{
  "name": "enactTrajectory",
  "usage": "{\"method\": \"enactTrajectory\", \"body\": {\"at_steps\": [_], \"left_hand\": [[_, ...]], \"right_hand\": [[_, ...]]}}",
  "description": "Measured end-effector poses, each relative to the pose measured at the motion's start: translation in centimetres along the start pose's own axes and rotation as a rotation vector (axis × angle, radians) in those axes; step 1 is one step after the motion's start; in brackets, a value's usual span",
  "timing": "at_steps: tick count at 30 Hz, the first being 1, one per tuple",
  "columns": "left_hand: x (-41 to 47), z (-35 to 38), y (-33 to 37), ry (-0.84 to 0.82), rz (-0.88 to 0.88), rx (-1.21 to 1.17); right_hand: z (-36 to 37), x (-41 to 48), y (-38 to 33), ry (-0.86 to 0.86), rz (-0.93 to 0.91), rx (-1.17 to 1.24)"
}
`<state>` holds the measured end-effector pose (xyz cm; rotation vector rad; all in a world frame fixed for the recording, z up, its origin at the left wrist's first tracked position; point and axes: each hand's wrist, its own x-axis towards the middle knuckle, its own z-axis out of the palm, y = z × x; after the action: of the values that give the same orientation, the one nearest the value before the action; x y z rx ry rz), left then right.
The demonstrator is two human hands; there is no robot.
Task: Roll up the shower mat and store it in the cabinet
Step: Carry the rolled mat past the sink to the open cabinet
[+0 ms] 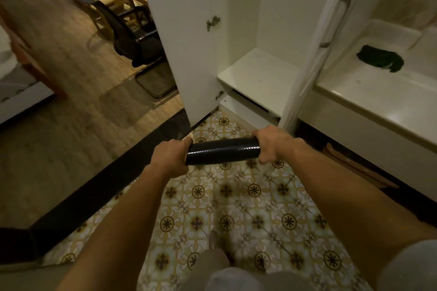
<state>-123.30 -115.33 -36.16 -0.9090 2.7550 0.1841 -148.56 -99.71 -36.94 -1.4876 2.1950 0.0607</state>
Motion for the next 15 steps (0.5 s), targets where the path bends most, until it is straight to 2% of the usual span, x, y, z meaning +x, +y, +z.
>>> {"method": "enactTrajectory", "body": {"at_steps": [6, 15], "left_hand": [[6.7, -3.3, -6.2, 0.033, 0.087, 0.047], [17.2, -6.6, -10.5, 0.056, 0.189, 0.069]], "right_hand": [[-3.8, 6.3, -2.1, 0.032, 0.041, 0.028], [-7.4, 14.5, -0.5, 0.067, 0.078, 0.056]]}}
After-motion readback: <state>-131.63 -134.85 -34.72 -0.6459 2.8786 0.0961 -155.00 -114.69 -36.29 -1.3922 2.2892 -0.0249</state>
